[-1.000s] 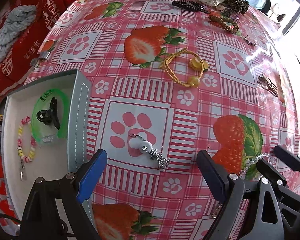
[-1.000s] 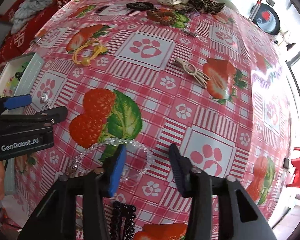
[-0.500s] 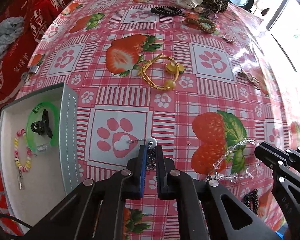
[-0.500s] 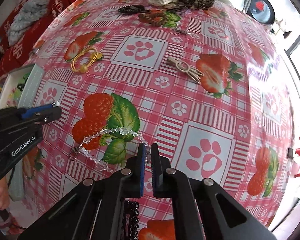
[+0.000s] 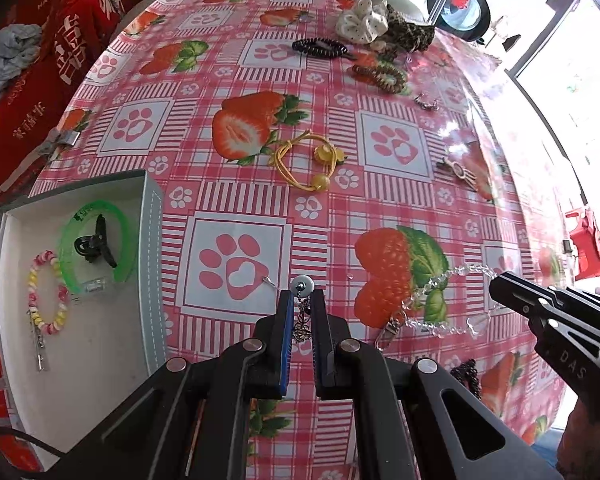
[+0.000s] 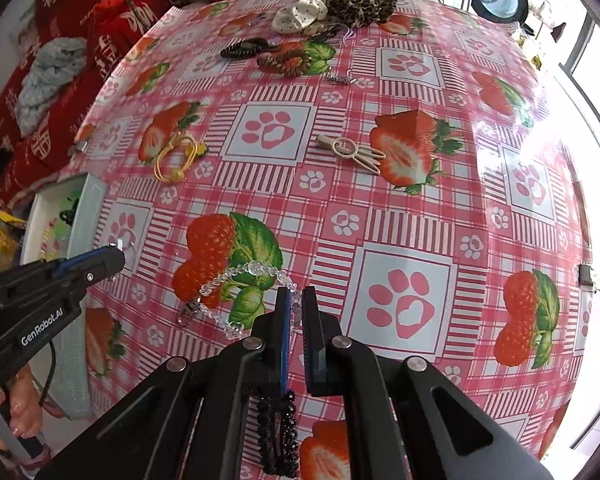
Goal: Organize jewelry
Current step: 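Carry both items into the white tray and open the right tool to drop the crystal bracelet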
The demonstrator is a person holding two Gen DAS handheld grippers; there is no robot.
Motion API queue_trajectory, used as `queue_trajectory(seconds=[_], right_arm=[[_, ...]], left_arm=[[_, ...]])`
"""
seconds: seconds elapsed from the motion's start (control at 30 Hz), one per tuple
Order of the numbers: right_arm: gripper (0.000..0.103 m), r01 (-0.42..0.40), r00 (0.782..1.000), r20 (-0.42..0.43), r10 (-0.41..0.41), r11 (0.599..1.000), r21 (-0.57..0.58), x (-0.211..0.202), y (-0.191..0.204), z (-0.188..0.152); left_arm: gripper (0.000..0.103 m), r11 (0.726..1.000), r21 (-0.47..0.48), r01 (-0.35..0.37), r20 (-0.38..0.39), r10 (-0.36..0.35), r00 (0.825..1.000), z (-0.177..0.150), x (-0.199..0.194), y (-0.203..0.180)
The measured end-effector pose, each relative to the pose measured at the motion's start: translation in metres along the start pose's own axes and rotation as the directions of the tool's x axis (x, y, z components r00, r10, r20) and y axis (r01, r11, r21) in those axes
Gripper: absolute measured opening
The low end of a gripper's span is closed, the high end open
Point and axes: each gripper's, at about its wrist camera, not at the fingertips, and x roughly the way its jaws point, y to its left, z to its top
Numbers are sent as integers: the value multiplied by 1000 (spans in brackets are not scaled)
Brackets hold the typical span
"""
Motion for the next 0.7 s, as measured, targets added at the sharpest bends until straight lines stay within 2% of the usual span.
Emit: queue_trajectory(seconds=[0.23,0.7], right_arm=[[6,-12,1000,7,12,1000,27,-12,1,2],[6,-4,1000,30,4,1000,-10,-44,25,11]], left_arm=[[15,1000,5,12,9,-12,1000,-1,-12,-1],[15,1000,-11,2,52,-1,999,-11,-54,20]])
